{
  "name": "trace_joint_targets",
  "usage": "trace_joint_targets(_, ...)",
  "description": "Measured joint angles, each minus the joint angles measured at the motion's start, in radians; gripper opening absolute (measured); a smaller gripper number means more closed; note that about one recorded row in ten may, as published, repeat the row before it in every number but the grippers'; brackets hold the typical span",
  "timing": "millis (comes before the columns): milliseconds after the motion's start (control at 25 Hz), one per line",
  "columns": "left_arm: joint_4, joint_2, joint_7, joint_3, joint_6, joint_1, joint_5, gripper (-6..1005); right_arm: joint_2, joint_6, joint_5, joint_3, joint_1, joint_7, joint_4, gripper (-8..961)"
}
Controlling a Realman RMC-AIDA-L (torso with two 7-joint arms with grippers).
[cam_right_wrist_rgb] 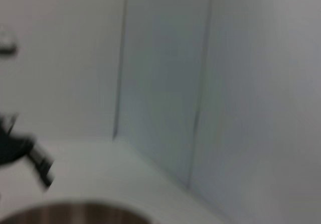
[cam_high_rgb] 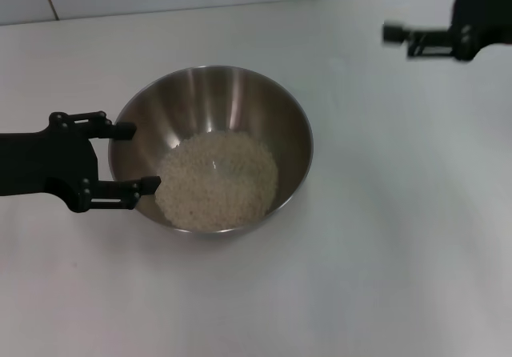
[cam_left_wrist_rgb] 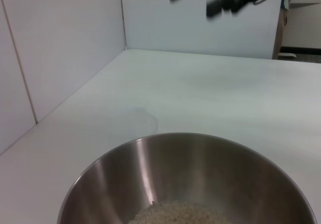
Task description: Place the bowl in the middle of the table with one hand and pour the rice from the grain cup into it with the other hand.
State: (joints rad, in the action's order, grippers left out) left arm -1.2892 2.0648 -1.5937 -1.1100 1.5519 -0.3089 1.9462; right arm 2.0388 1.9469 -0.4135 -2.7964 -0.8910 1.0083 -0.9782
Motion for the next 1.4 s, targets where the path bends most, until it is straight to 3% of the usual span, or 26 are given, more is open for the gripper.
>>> trace_joint_targets(80,0.000,0.000,-0.002,0.001,0.000,-0.006,0.002,814,0.037,0.028,-0.004,-0.127,-0.024,0.077,-0.109,791)
trace_joint_targets(120,0.000,0.000,-0.002,0.001,0.000,-0.006,0.002,814,0.039,0.055,0.000,-0.165,-0.038,0.111,-0.138,791)
trace_joint_targets(520,-0.001,-0.004,-0.010,0.004,0.001,-0.009,0.003,814,0.036,0.149,0.173,-0.147,-0.133,0.214,-0.175,792)
trace_joint_targets(920,-0.013,-0.006,-0.024,0.009,0.007,-0.009,0.005,815,0.039,0.136,0.277,-0.127,-0.172,0.217,-0.124,792)
trace_joint_targets(1400,-0.013,-0.006,-0.029,0.017,0.008,-0.006,0.005,815,0.040,0.115,0.289,-0.119,-0.183,0.215,-0.099,792)
